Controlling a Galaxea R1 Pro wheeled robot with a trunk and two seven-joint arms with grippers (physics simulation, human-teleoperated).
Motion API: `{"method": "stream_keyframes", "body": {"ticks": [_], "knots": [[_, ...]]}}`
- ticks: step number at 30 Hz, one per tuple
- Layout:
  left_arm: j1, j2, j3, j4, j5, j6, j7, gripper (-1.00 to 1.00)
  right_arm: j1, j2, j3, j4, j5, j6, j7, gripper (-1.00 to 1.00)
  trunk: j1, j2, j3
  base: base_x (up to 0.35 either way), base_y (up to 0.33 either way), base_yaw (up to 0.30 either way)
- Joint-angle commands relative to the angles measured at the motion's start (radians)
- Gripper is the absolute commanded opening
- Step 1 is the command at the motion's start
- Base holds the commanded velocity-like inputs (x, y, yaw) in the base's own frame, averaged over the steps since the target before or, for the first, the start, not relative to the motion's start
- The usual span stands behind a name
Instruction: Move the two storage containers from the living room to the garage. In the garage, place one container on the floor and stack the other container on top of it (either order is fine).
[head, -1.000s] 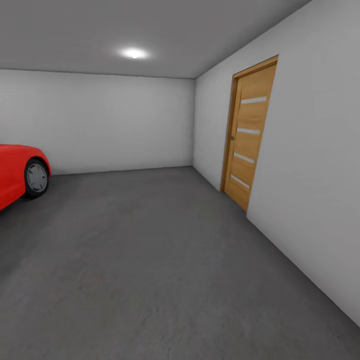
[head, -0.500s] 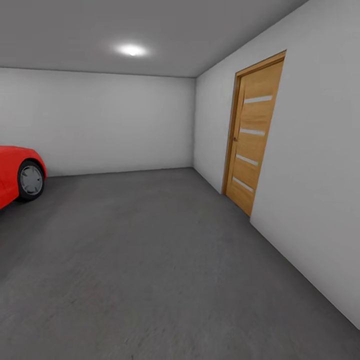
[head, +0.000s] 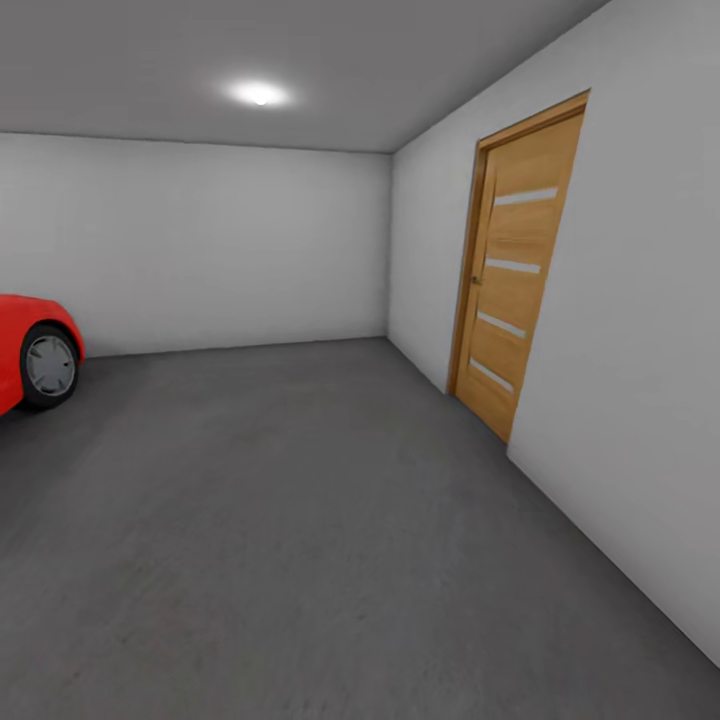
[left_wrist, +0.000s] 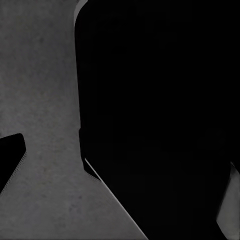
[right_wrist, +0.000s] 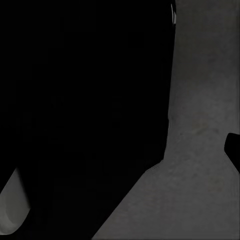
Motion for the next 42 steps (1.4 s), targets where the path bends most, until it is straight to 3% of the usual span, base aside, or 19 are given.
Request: {"method": "stream_keyframes", "body": {"ticks": [1,42], "knots": [[0.0,0.0,0.001,0.0,0.0,0.0,0.0,1.0,0.0,0.0,0.001,0.0,0.0,0.0,0.001,1.0,0.001,0.0,-0.001,0.327,0.0,0.0],[0.0,0.0,0.0,0.0,0.002,0.0,0.0,1.0,-0.001,-0.001,0.002,0.0,0.003,0.0,-0.002,1.0,0.001,0.0,-0.001,0.3,0.0,0.0]]}}
